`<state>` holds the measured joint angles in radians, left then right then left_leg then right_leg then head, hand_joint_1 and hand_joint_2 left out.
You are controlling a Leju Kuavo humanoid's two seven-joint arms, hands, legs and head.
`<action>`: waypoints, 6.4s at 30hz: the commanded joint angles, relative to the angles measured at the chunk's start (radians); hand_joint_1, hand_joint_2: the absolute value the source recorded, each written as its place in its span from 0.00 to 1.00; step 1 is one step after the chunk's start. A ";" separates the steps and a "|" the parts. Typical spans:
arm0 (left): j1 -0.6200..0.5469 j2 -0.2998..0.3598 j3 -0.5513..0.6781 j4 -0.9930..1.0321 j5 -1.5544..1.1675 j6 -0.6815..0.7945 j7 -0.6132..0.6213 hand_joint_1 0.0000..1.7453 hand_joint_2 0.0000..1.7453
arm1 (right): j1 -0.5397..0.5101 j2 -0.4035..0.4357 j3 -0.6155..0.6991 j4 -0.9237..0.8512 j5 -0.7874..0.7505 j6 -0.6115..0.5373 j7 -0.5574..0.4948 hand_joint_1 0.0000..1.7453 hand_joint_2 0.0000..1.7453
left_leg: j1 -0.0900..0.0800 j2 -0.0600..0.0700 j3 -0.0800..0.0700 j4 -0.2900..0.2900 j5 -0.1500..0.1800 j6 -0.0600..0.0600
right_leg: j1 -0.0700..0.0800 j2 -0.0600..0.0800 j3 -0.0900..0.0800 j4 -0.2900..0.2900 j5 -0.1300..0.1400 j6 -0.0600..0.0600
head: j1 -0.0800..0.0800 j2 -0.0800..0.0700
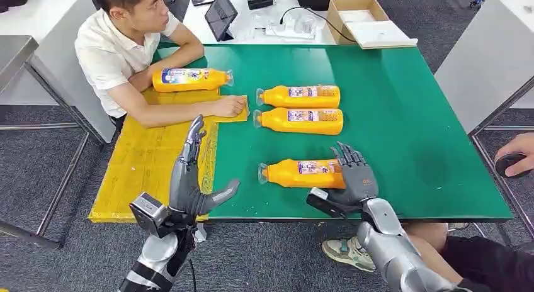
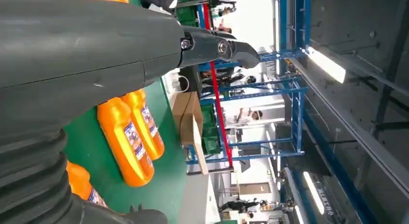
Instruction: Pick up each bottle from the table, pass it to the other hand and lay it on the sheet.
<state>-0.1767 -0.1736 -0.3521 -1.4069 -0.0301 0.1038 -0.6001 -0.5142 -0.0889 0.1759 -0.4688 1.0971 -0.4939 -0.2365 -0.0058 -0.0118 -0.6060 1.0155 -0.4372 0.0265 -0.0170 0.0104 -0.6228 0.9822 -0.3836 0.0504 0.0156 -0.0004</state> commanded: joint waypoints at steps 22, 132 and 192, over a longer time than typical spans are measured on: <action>-0.053 0.021 0.010 0.099 0.048 -0.052 -0.041 0.00 1.00 | -0.118 0.013 0.010 0.169 -0.190 0.549 -0.016 1.00 1.00 | 0.003 0.005 0.023 -0.003 -0.003 -0.001 | 0.004 0.002 0.023 -0.006 0.000 -0.003 | 0.000 0.000; -0.086 0.087 0.115 0.151 -0.529 0.470 0.162 1.00 1.00 | 0.560 0.160 -0.004 -0.938 -0.579 -0.110 -0.445 0.00 0.00 | 0.001 -0.001 0.005 0.000 -0.006 0.000 | 0.002 -0.003 0.006 -0.001 -0.005 -0.003 | 0.000 0.000; -0.389 0.059 0.137 0.839 -0.620 -0.129 0.128 0.00 1.00 | 0.485 0.200 -0.098 -0.800 -0.738 -0.121 -0.462 0.00 0.00 | 0.002 0.004 0.005 -0.001 -0.003 0.001 | 0.002 0.001 0.005 -0.003 -0.001 -0.002 | 0.000 0.000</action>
<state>-0.6087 -0.0965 -0.3342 -0.5516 -0.9670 0.3455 -0.1203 0.0102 0.1049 0.1243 -1.3527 0.4227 -0.5589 -0.6638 -0.0050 -0.0099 -0.6049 1.0153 -0.4393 0.0285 -0.0163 0.0111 -0.6211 0.9808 -0.3841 0.0500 0.0156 -0.0004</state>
